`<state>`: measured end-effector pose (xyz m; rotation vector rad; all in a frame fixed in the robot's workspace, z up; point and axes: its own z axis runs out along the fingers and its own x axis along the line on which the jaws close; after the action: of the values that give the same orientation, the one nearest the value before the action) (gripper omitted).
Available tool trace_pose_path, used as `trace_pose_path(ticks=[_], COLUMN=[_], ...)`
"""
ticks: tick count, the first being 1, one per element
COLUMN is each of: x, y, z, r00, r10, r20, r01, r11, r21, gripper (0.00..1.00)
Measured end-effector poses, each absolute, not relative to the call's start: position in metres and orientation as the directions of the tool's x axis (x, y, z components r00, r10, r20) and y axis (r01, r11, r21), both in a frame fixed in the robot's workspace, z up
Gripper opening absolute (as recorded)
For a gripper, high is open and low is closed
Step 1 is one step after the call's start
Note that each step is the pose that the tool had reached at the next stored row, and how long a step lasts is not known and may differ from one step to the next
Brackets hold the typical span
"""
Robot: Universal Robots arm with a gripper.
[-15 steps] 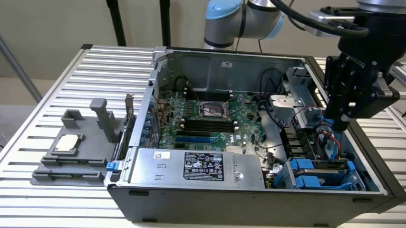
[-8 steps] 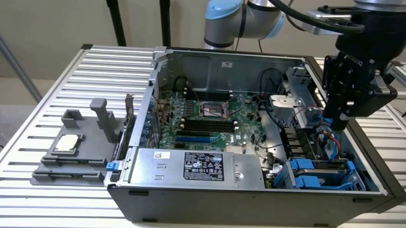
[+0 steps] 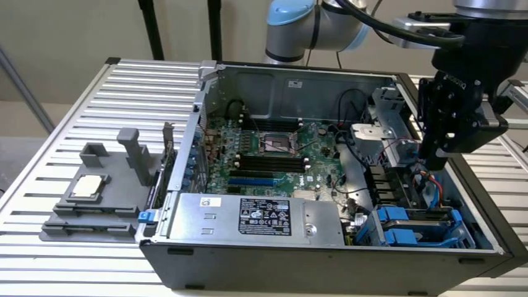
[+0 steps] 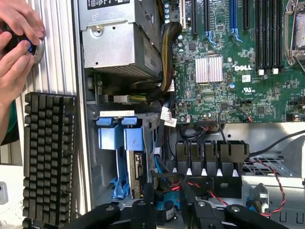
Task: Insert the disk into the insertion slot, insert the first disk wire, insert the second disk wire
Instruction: 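Insert the second disk wire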
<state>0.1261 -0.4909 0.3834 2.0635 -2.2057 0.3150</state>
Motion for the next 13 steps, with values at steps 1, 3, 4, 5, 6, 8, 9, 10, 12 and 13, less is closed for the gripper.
trace_pose_path(ticks=[1, 3, 4, 5, 6, 8, 9, 10, 12, 13], x=[0.1261, 0.1261, 0.1261, 0.1261, 0.1261, 0.1261, 0.1261, 0.1261, 0.1261, 0.1261], y=[-0.4909, -0.491, -0.491, -0.491, -0.4913, -0.4922, -0.4927, -0.4936, -0.4956, -0.4966], z=[0.3831, 0.3827, 0.3825, 0.3825, 0.3825, 0.3823, 0.3822, 0.3821, 0.3819, 0.3817], r00=[-0.075, -0.078, -0.079, -0.08, -0.082, -0.084, -0.085, -0.086, -0.087, -0.088], r10=[-0.973, -0.971, -0.971, -0.97, -0.969, -0.968, -0.967, -0.966, -0.965, -0.965], r20=[0.219, 0.225, 0.227, 0.23, 0.232, 0.238, 0.24, 0.242, 0.245, 0.247], r01=[-0.995, -0.995, -0.995, -0.995, -0.995, -0.995, -0.994, -0.994, -0.994, -0.994], r11=[0.059, 0.061, 0.062, 0.063, 0.065, 0.067, 0.068, 0.068, 0.069, 0.07], r21=[-0.079, -0.08, -0.08, -0.08, -0.08, -0.081, -0.081, -0.081, -0.081, -0.081], gripper=[0.31, 0.24, 0.24, 0.24, 0.24, 0.24, 0.24, 0.24, 0.24, 0.24])
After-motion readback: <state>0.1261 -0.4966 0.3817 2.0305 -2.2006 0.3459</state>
